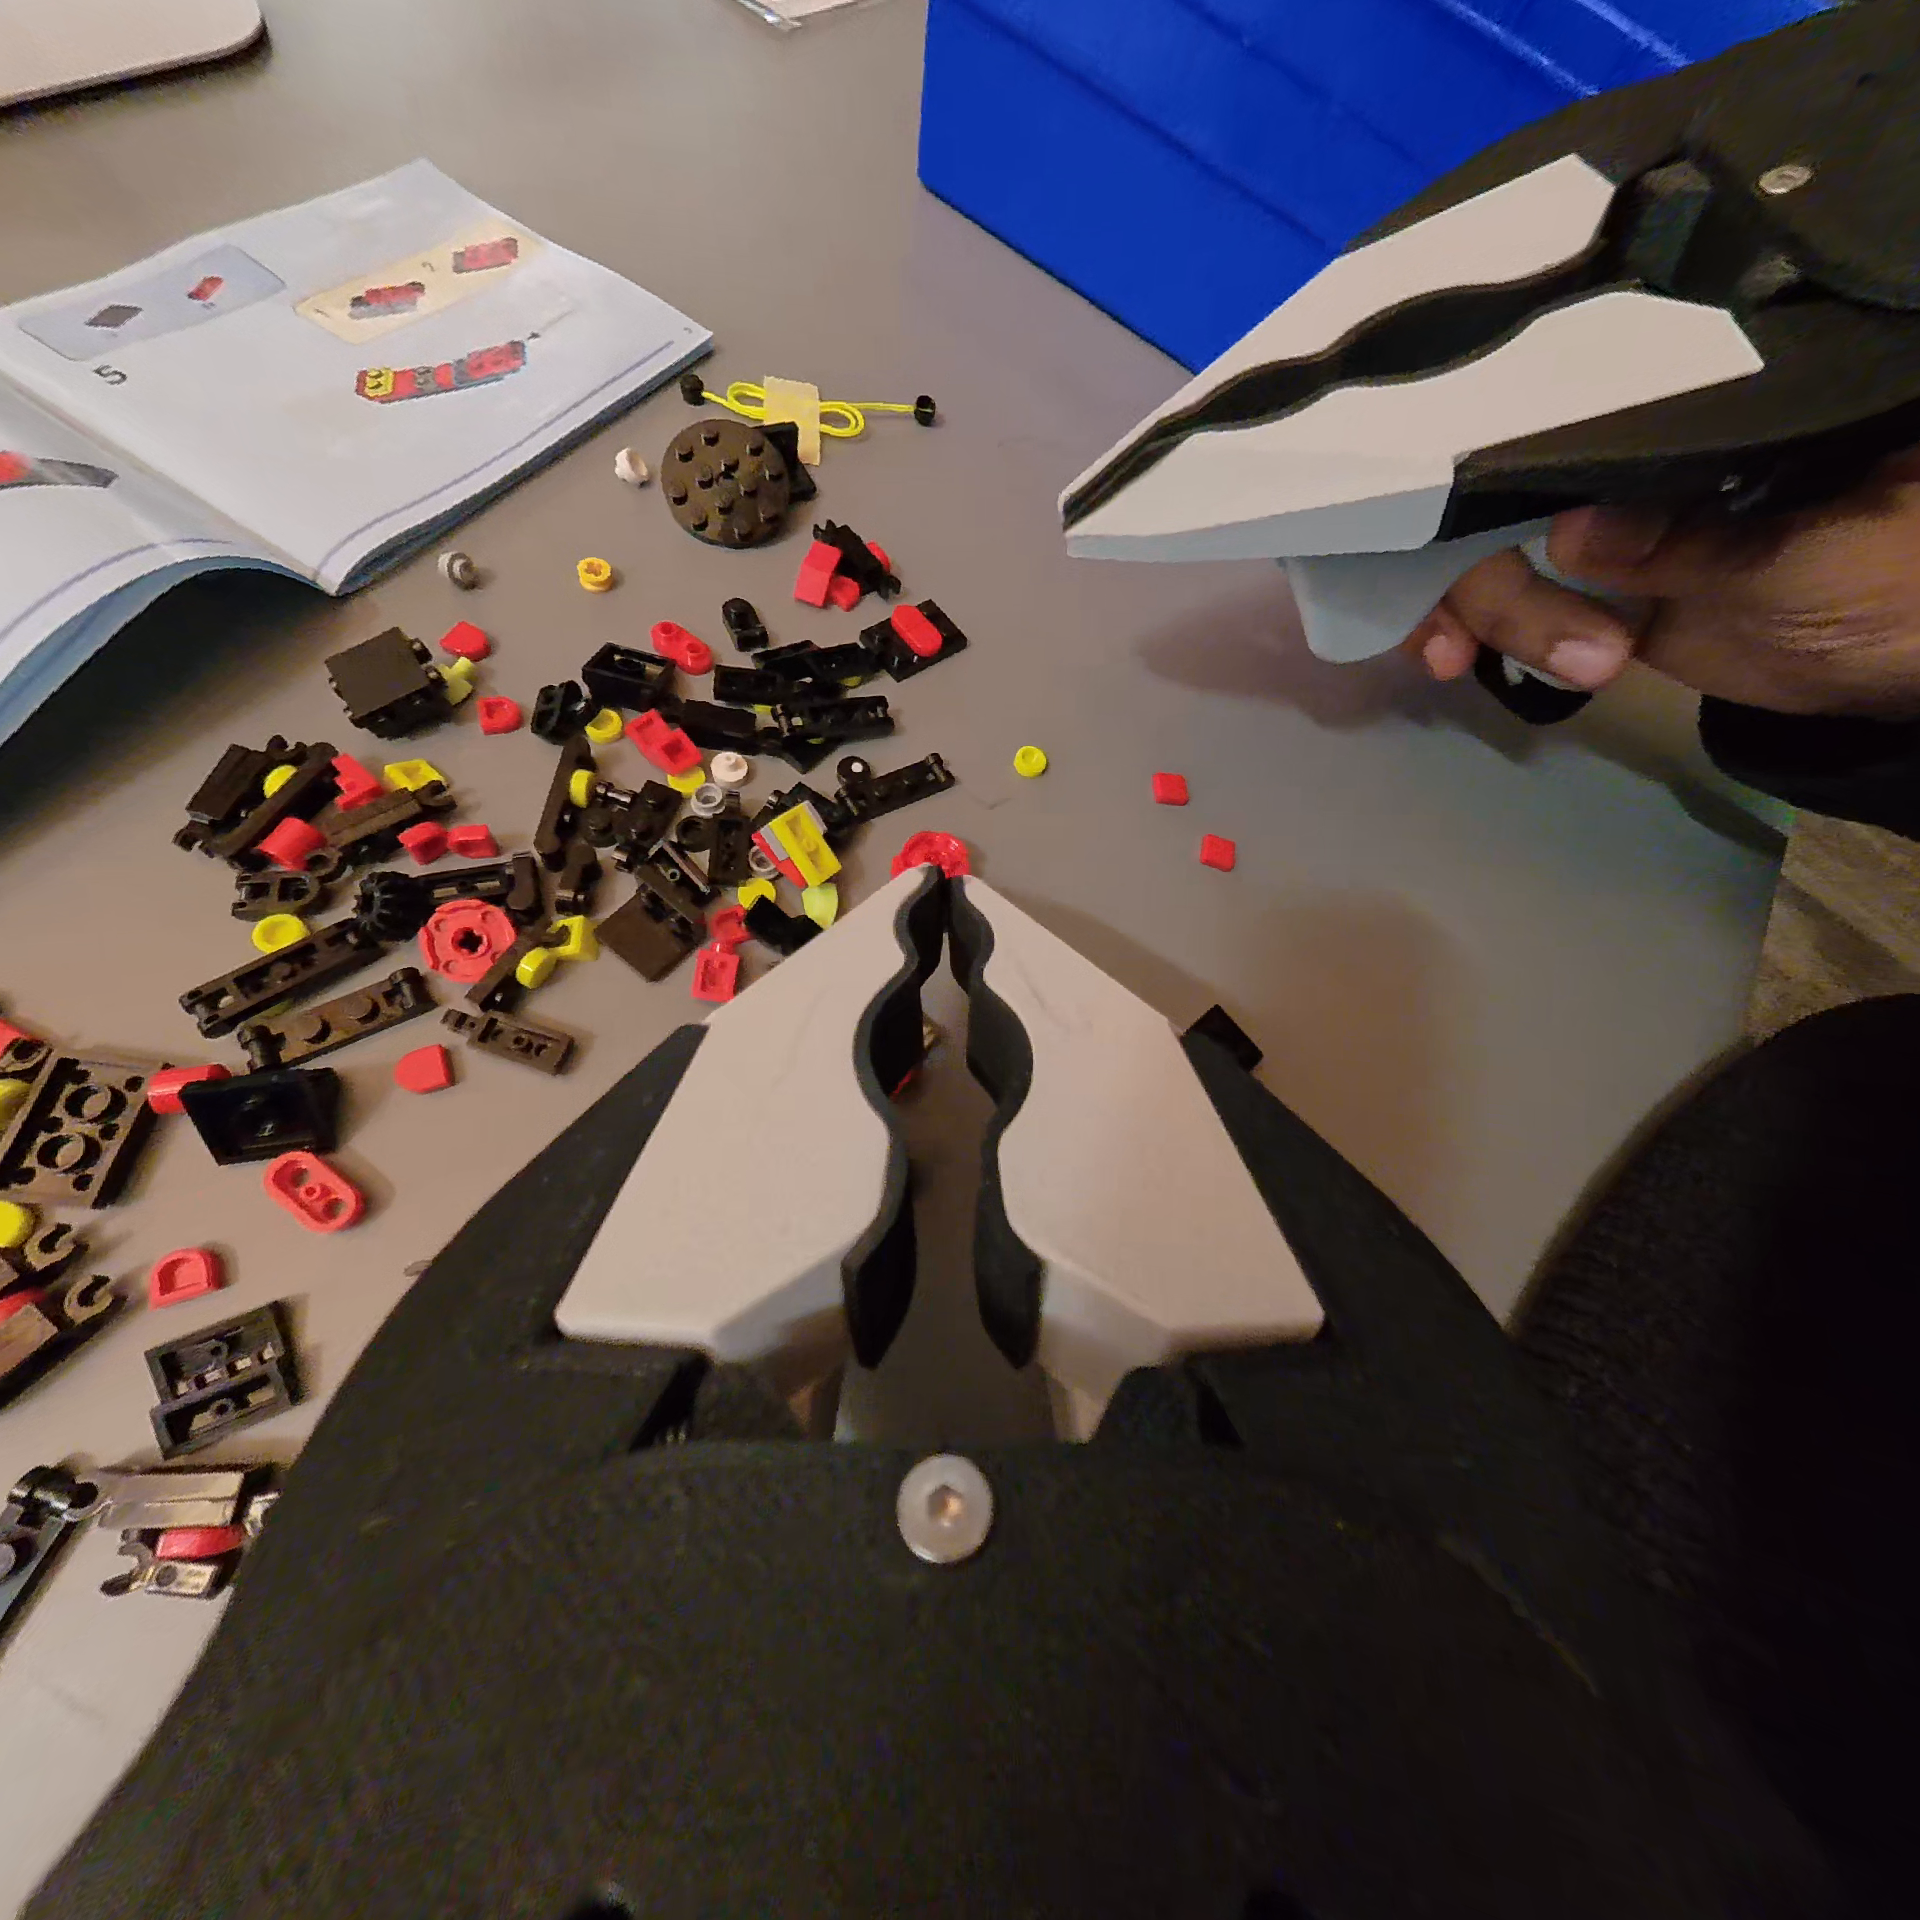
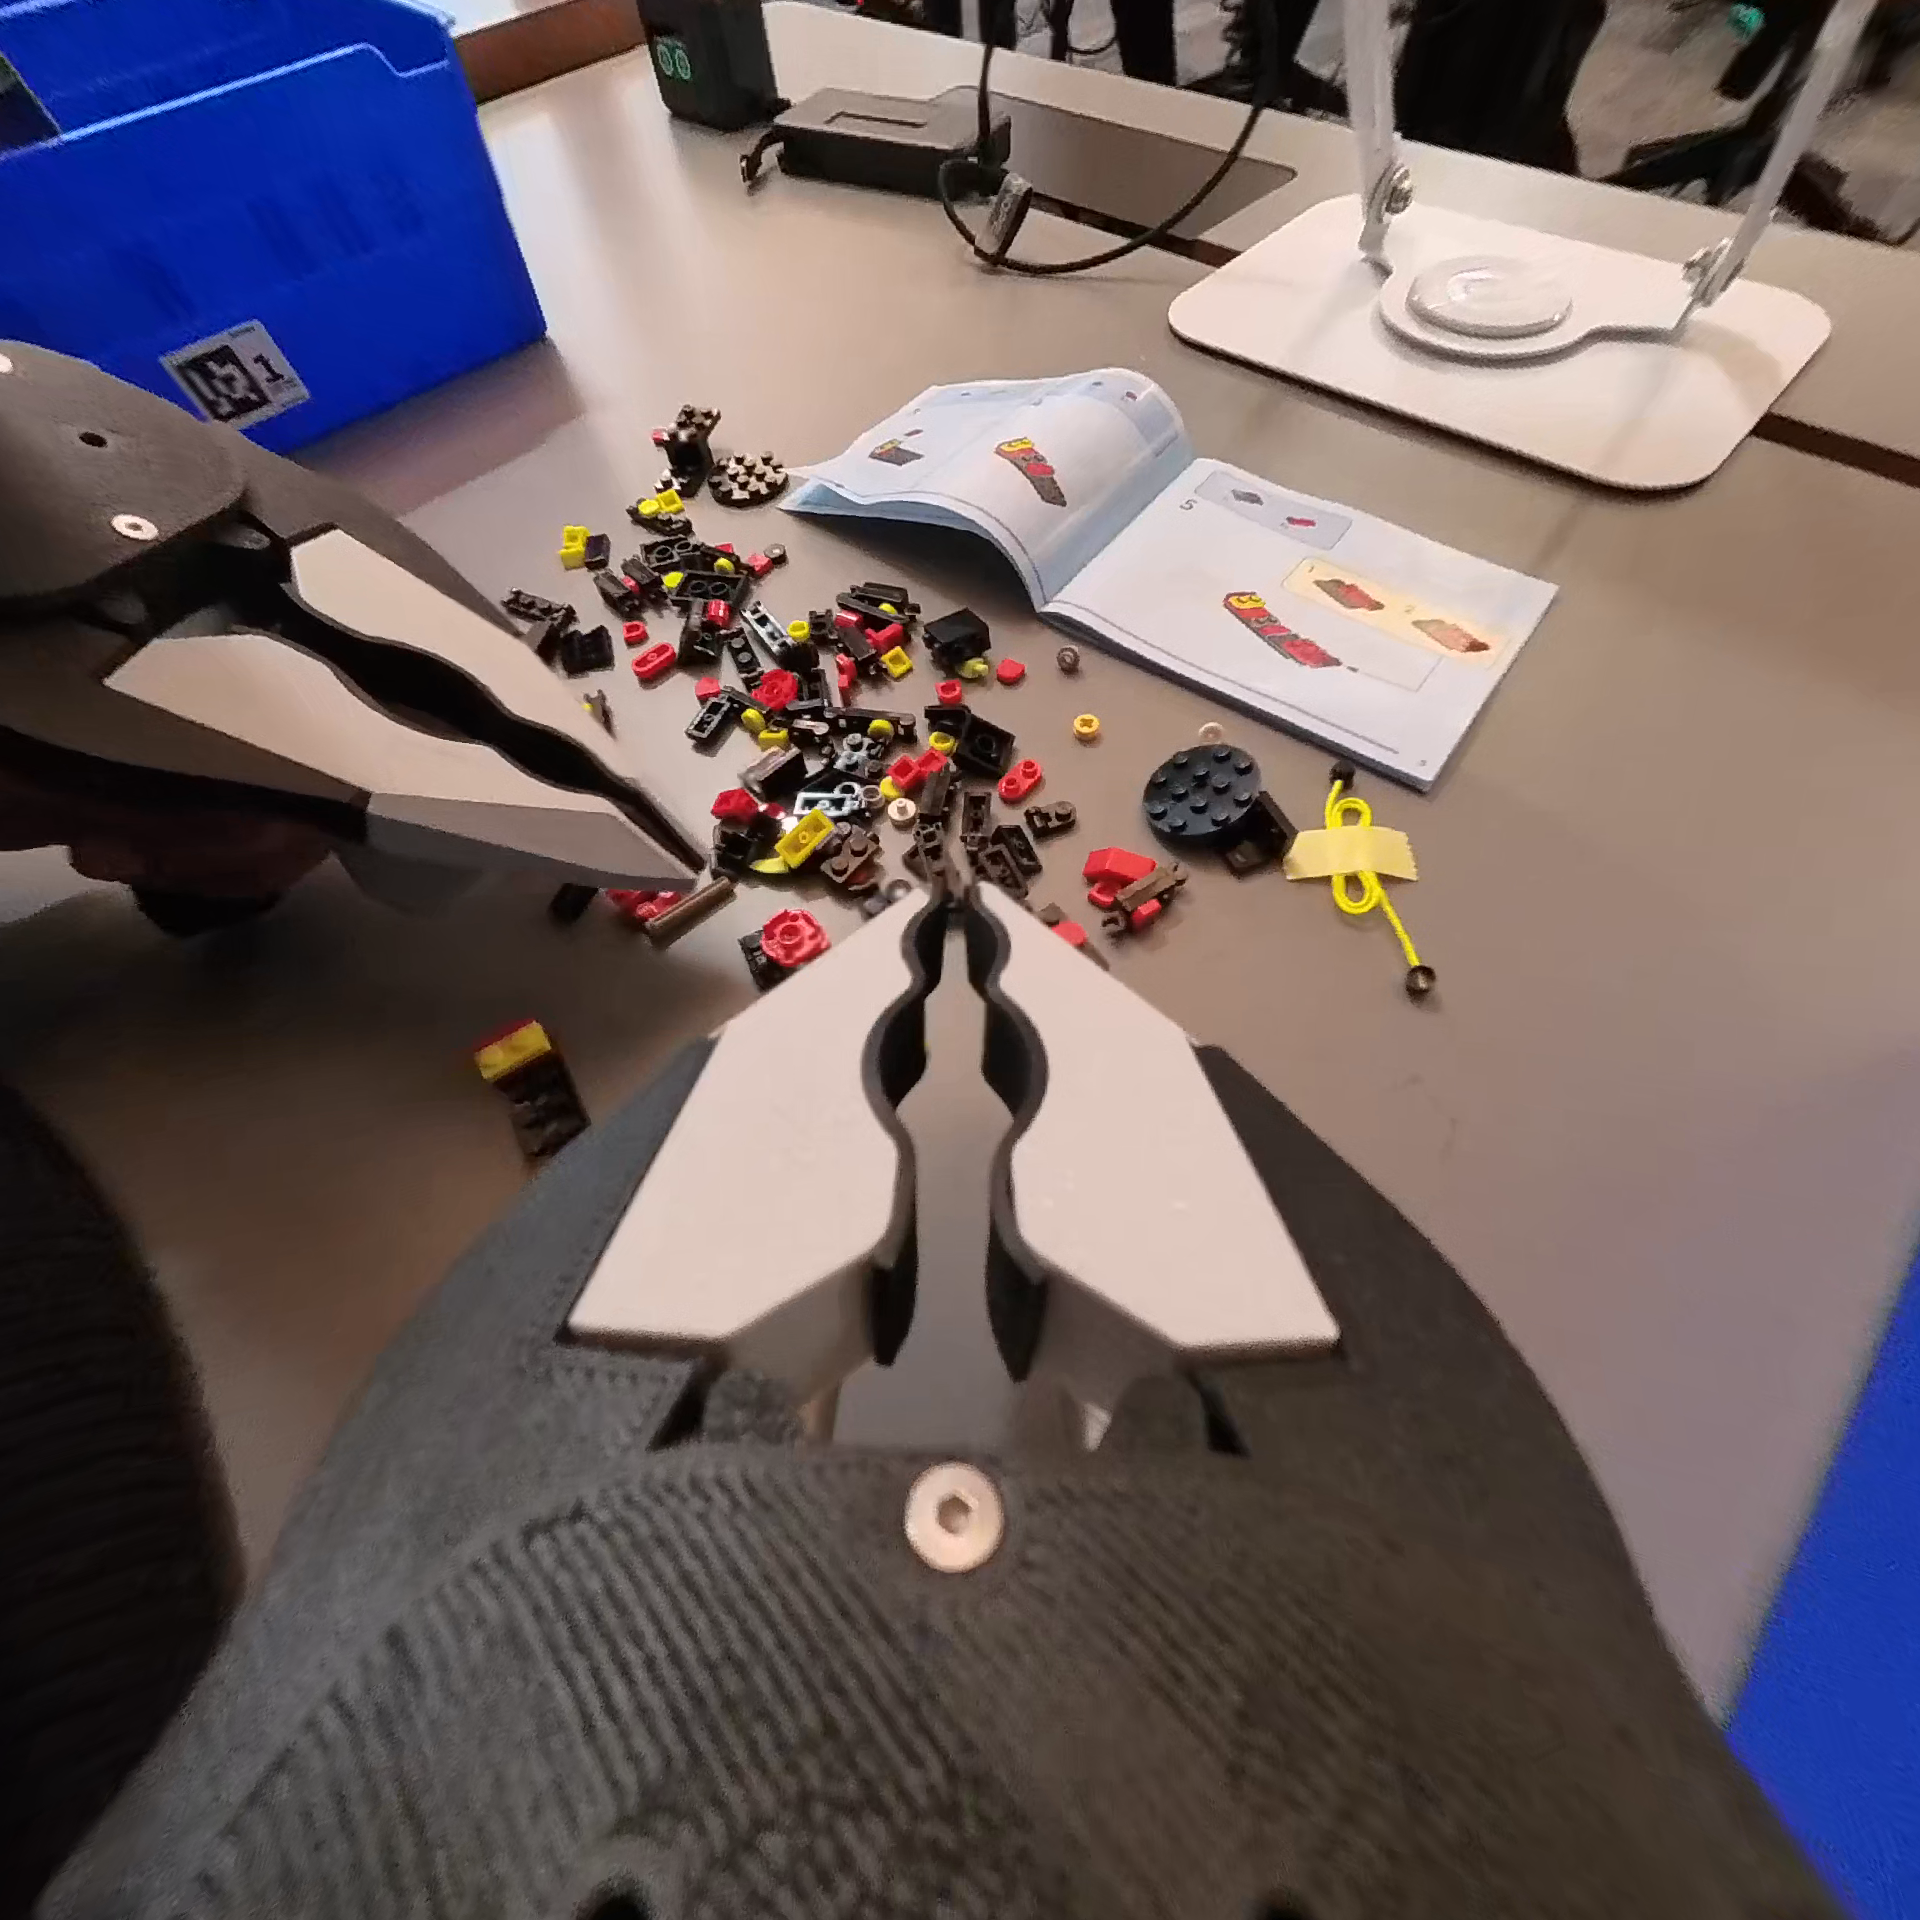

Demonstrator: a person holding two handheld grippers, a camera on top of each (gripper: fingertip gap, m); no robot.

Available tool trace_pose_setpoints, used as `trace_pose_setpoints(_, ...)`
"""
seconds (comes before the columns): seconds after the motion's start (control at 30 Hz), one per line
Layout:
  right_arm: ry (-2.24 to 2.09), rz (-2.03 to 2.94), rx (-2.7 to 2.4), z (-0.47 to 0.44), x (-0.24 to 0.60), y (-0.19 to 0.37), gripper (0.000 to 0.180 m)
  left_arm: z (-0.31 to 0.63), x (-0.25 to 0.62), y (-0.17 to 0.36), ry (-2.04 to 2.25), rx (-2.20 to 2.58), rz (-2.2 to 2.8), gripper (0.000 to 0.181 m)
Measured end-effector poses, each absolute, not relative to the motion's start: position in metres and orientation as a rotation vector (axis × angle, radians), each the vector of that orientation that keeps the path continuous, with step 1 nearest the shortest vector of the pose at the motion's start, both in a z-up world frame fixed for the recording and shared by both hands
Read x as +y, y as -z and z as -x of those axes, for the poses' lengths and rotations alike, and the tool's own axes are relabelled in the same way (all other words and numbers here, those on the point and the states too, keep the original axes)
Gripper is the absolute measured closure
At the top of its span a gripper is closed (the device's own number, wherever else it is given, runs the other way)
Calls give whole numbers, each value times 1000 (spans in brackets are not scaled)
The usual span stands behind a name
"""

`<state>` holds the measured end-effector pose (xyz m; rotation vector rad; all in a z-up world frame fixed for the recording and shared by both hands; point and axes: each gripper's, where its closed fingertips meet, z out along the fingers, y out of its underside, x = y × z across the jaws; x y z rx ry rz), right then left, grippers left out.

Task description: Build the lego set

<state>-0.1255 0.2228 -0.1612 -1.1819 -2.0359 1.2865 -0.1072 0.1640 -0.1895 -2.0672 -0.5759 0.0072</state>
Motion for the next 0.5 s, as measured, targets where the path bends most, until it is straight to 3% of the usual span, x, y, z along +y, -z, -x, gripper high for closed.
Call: trace_pose_setpoints(0.5,-1396,1184,-2092,120,216,160,170,106,165,192,12,-571,2071,181)
